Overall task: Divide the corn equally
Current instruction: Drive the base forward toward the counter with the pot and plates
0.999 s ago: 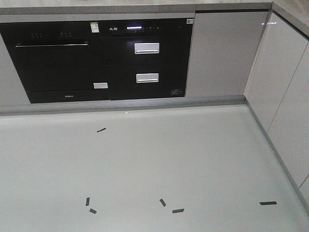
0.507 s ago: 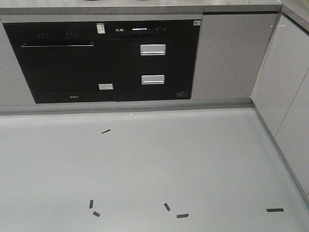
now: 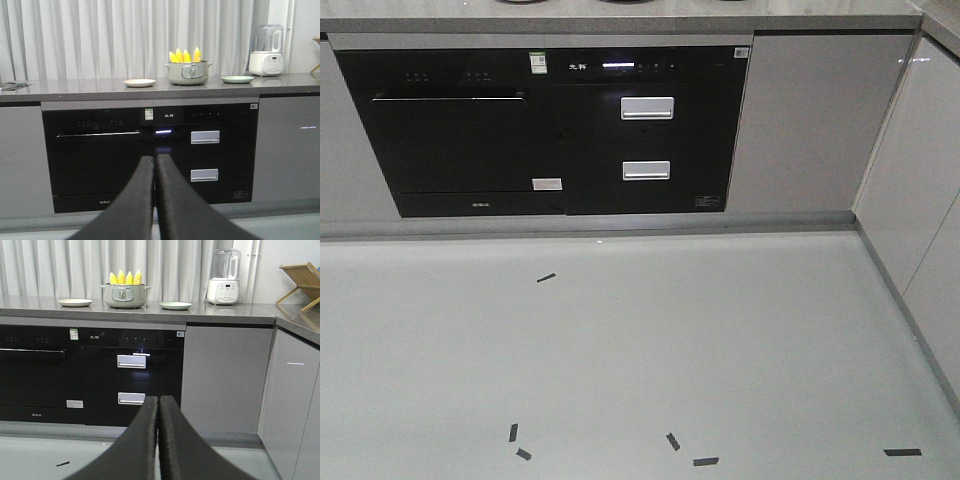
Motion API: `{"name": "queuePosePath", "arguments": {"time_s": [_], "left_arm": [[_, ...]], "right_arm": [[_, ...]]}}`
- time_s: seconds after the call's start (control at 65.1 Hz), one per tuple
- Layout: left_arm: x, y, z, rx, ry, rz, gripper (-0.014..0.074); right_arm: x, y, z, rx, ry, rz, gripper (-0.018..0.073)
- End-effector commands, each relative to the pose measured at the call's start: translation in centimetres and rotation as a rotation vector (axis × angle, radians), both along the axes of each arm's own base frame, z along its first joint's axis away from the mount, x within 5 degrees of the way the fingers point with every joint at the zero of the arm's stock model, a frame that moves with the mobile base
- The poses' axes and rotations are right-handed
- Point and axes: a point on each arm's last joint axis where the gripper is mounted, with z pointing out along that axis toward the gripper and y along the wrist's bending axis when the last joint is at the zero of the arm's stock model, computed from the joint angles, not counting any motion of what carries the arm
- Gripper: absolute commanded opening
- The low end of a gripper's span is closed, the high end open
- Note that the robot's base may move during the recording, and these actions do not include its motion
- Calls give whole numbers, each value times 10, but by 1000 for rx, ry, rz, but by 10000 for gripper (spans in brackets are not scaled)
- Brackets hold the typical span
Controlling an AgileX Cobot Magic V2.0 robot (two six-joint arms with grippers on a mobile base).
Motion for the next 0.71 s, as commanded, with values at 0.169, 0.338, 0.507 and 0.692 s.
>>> {"name": "queuePosePath", "arguments": {"time_s": [0.169,0.338,0.507,0.692], "left_arm": [[-3,-1,13,-4,-109,-10,-6],[-3,-1,13,-4,-109,-10,-6],[-3,-1,13,-4,-109,-10,-6],[-3,-1,13,-4,-109,-10,-6]], "right_arm": [[-1,0,4,-5,-71,3,-3],[-1,0,4,-5,-71,3,-3],[-1,0,4,-5,-71,3,-3],[-1,0,4,-5,-71,3,-3]]}}
